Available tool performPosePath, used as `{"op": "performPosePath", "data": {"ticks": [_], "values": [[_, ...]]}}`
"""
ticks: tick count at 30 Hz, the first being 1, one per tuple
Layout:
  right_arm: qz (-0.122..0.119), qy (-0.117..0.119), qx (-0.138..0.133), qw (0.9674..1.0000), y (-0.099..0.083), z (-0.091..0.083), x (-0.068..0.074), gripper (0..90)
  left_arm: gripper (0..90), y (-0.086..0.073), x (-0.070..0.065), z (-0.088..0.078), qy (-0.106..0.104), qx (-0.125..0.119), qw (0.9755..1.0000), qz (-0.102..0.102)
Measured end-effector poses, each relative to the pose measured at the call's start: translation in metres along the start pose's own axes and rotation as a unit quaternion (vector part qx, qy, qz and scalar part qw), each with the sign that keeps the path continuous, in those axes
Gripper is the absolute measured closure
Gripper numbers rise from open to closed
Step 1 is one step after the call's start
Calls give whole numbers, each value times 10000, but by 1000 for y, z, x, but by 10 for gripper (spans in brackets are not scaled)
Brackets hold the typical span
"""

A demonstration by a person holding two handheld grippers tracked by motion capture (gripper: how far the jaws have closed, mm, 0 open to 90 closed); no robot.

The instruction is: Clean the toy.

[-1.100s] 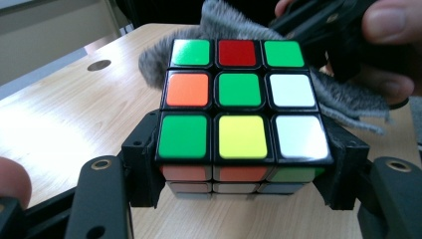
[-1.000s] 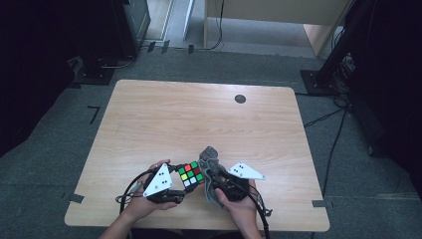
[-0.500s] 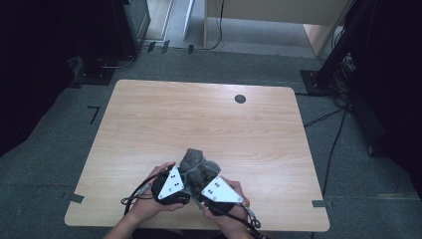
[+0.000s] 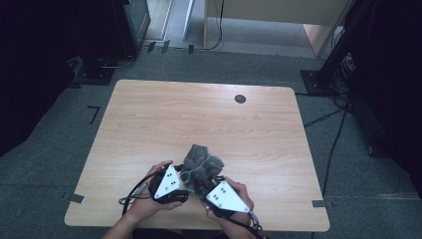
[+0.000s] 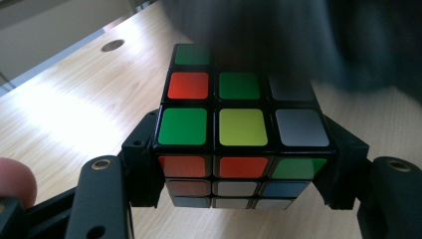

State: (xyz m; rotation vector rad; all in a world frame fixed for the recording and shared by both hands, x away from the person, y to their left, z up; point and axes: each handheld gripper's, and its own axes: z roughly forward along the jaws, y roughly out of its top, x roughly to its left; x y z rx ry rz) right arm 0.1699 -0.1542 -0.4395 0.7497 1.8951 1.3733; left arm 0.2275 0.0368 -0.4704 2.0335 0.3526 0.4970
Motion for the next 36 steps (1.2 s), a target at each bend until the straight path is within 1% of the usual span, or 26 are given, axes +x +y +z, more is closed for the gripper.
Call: {"op": "performPosePath", "data": {"ticks": [1,2,3,4,6,8,9,11,12,13,14,16,17,18,19,20,21,22,24,27,29,30,32,34,35,36], "values": [[-173,127,191,9996,-1,6,7,700,342,1,-2,-2,48,-86,9999,53],[-262,84,221,9994,-3,8,8,699,342,1,-2,-2,141,-133,9998,75],[-155,100,104,9998,-5,8,5,700,342,1,-1,-4,119,-175,9998,44],[-5,103,70,9999,-5,7,0,701,342,-1,1,-6,72,-307,9995,-36],[422,-227,63,9988,-2,1,-17,704,342,-3,5,-9,-120,-499,9985,-189],[817,-453,65,9956,-2,-5,-33,705,342,-3,7,-14,-198,-745,9968,-232],[1077,-435,23,9932,-4,-7,-42,705,342,-2,8,-16,-187,-833,9960,-246],[1605,-71,-90,9870,-10,-9,-53,705,342,-1,9,-17,-160,-920,9953,-241],[1799,288,-150,9831,-13,-7,-55,704,342,-1,9,-17,-204,-942,9950,-253],[1910,527,-177,9800,-14,-4,-54,705,341,-1,8,-17,-266,-969,9946,-261],[1954,632,-142,9786,-16,-1,-52,706,341,-1,8,-18,-277,-957,9947,-248],[2050,602,-66,9769,-23,5,-51,705,341,-1,8,-20,-311,-951,9947,-216],[2121,605,98,9753,-26,8,-52,705,341,-1,9,-21,-355,-1006,9939,-282],[2095,553,269,9759,-29,10,-53,705,341,-1,11,-22,-389,-1100,9924,-387],[1960,420,540,9782,-35,13,-54,705,341,0,12,-23,-382,-1140,9918,-428],[1954,390,645,9778,-38,15,-55,705,341,1,13,-24,-352,-1142,9919,-431],[2035,401,718,9756,-41,17,-57,705,341,0,13,-23,-313,-1130,9923,-411],[2113,371,719,9741,-43,16,-58,705,341,0,13,-23,-258,-1070,9932,-378],[2140,276,579,9747,-40,13,-61,704,341,-2,14,-21,-227,-960,9945,-362],[2106,384,114,9768,-27,3,-62,704,341,-3,12,-18,-244,-829,9958,-287],[2010,523,-67,9782,-19,0,-58,703,341,-3,9,-16,-288,-796,9962,-223],[1930,592,-86,9794,-17,0,-56,703,341,-2,8,-16,-321,-806,9960,-220],[1920,652,-34,9792,-19,3,-51,703,341,0,7,-17,-324,-812,9959,-221],[2113,714,-90,9748,-24,5,-52,703,341,-1,8,-18,-359,-783,9960,-228],[2153,754,18,9736,-28,7,-53,703,341,-1,9,-18,-380,-810,9956,-269],[2121,732,155,9744,-30,9,-54,703,341,-1,10,-19,-388,-861,9950,-323]]}}
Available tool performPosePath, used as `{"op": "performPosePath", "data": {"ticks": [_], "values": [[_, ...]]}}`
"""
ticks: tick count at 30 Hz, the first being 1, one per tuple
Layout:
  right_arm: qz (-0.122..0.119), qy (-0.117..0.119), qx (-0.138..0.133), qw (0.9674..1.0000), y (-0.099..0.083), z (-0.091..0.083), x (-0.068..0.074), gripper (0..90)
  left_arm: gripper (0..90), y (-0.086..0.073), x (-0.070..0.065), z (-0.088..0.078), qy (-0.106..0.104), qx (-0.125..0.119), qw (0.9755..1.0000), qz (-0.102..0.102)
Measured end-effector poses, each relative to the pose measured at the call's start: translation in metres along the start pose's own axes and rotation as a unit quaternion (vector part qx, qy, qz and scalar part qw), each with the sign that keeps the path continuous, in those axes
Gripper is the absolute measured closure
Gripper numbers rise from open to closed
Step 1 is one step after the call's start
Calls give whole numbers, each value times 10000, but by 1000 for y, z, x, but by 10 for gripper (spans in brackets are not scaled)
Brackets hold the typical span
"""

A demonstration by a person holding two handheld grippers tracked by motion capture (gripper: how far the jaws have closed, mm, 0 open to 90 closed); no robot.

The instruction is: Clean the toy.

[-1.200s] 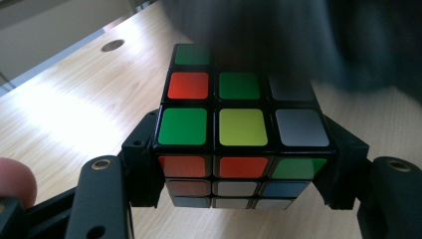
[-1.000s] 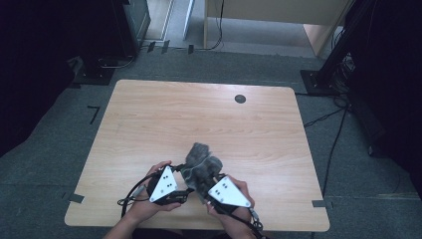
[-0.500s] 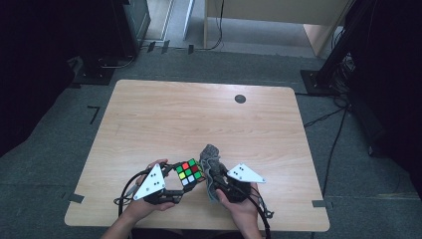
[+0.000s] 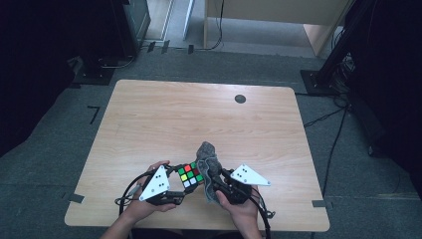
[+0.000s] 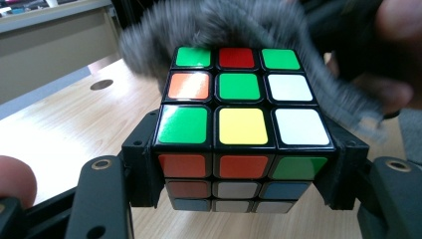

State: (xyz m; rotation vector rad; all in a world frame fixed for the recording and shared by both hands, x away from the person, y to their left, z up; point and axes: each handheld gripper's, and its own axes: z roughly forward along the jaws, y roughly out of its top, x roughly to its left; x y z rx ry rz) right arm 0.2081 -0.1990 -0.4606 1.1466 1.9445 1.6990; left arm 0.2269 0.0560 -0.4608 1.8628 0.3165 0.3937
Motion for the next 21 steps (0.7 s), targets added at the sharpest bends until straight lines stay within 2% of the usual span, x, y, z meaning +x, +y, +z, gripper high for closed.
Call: {"op": "performPosePath", "data": {"ticks": [3,5,7,9,12,14,16,18,21], "values": [[16,-144,237,9996,-5,4,-5,704,341,2,2,-3,0,-136,9999,-71],[32,-145,322,9994,-7,5,-7,703,341,2,4,-4,6,-135,9999,-76],[-60,-197,347,9992,-5,5,-7,703,341,0,5,-3,56,-87,9999,-52],[-114,-264,260,9992,-2,2,-5,702,341,-1,5,-2,117,2,9999,-7],[-210,-193,-44,9996,7,-6,0,702,341,-4,4,1,171,207,9996,88],[-307,-172,-151,9993,12,-8,4,702,341,-3,3,2,118,175,9997,86],[-300,-92,-69,9995,11,-6,8,703,341,0,1,0,0,25,10000,-11],[-205,-116,-159,9996,5,-3,8,704,341,1,1,0,27,46,10000,21],[-174,-225,133,9995,-1,3,6,705,340,0,3,-2,-9,34,10000,-75]]}}
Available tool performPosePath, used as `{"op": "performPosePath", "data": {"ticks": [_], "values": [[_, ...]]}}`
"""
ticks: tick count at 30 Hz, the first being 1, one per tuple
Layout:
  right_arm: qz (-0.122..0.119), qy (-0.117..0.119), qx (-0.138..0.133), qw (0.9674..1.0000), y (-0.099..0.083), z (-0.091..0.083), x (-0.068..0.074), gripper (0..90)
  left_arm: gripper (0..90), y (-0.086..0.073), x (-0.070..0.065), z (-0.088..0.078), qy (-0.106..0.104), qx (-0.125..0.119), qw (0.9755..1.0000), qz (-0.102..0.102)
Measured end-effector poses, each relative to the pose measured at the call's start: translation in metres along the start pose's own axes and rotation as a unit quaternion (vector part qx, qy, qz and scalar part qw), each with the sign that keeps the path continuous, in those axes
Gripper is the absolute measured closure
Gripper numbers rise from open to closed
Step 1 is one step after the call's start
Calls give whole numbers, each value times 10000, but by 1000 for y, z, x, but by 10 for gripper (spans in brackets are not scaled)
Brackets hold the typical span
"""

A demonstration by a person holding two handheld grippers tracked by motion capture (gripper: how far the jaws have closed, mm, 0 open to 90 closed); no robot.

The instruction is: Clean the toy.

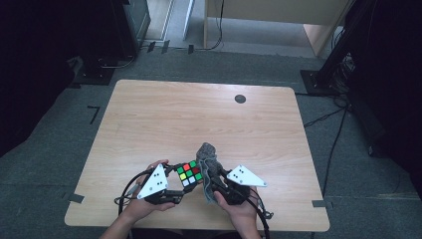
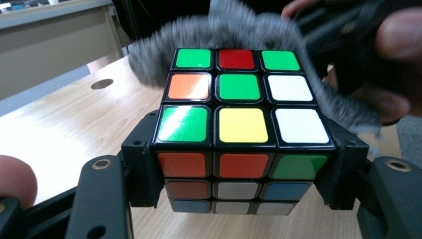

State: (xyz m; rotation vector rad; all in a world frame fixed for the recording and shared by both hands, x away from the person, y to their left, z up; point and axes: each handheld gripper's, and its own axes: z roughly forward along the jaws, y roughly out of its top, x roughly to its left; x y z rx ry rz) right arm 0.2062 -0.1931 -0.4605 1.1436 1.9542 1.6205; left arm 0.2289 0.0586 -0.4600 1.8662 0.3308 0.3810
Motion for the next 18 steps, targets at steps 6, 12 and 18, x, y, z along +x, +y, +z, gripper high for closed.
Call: {"op": "performPosePath", "data": {"ticks": [6,12,18], "values": [[118,-26,406,9991,-8,7,-8,703,341,0,4,-3,20,-111,9999,-79],[95,-123,81,9998,2,-4,-11,700,341,-6,7,1,140,105,9998,-65],[139,0,106,9998,-7,3,-5,702,340,-3,5,5,43,135,9999,-73]]}}
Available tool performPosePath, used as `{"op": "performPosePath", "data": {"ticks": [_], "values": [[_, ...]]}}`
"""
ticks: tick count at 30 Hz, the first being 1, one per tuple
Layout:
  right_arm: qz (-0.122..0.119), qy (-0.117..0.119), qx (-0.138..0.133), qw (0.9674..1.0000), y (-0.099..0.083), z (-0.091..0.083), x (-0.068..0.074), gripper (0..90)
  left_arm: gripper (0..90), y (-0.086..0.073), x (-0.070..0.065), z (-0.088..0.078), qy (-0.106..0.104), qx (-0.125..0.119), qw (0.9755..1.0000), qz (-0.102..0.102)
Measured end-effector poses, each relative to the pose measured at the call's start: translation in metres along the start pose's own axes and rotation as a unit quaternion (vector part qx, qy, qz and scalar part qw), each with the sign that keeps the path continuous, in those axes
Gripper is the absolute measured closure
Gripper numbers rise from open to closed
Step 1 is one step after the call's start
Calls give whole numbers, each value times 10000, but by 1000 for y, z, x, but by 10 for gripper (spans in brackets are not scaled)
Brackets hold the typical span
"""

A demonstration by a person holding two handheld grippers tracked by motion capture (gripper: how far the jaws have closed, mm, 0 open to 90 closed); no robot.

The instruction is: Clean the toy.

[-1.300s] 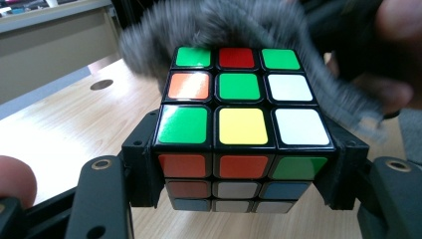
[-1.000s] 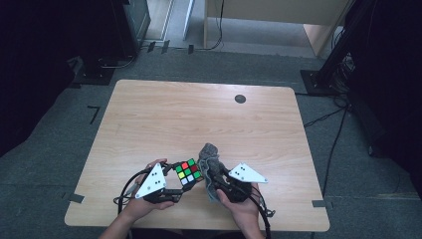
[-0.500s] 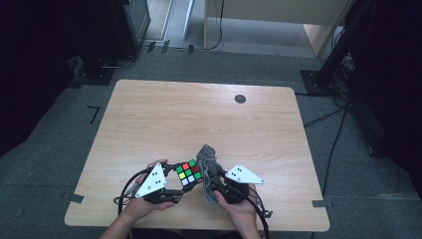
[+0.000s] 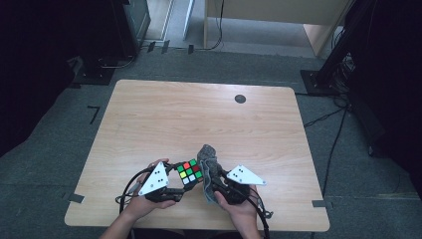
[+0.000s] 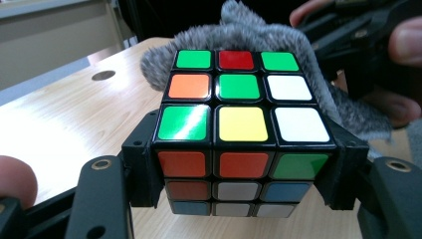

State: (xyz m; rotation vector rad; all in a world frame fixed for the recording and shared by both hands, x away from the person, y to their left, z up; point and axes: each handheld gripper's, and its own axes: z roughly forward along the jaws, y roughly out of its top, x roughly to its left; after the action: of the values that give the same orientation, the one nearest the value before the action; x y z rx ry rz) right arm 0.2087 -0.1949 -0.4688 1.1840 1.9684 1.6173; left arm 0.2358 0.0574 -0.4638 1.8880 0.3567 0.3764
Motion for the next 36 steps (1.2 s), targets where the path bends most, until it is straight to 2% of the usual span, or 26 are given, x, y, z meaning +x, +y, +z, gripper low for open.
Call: {"op": "performPosePath", "data": {"ticks": [2,4,6,9,10,13,15,17,21,23,26,28,31,33,36], "values": [[156,18,174,9997,-4,4,-4,702,340,-1,4,-2,4,-72,9999,-143],[154,36,353,9993,-7,6,-8,701,341,-2,8,-5,7,-182,9994,-292],[145,20,380,9992,-7,7,-11,699,341,-3,9,-5,42,-175,9994,-302],[-14,-149,267,9995,-4,1,-12,697,341,-6,4,-4,160,-8,9997,-168],[-41,-154,143,9998,-3,-3,-12,697,341,-7,3,-4,142,-5,9997,-190],[-105,-64,-74,9999,-2,-10,-12,696,341,-8,2,-1,100,4,9997,-239],[-82,-12,-147,9999,-2,-10,-13,696,341,-8,2,0,136,32,9997,-203],[-11,50,-165,9999,-2,-9,-13,696,341,-8,3,0,106,10,9996,-270],[56,352,37,9994,-8,2,-10,696,340,-11,7,0,41,-15,9993,-367],[3,345,126,9993,-11,6,-11,697,341,-13,9,0,56,0,9992,-400],[0,306,397,9987,-12,9,-18,697,341,-14,12,-3,-7,-186,9980,-608],[-25,178,444,9989,-12,7,-22,697,341,-14,12,-2,-22,-180,9981,-596],[2,46,253,9997,-7,0,-25,697,341,-16,8,3,28,50,9990,-440],[26,63,72,10000,-4,-4,-24,696,341,-15,4,6,18,128,9993,-361],[23,172,35,9998,-4,-4,-21,696,341,-12,-1,7,-67,54,9996,-274]]}}
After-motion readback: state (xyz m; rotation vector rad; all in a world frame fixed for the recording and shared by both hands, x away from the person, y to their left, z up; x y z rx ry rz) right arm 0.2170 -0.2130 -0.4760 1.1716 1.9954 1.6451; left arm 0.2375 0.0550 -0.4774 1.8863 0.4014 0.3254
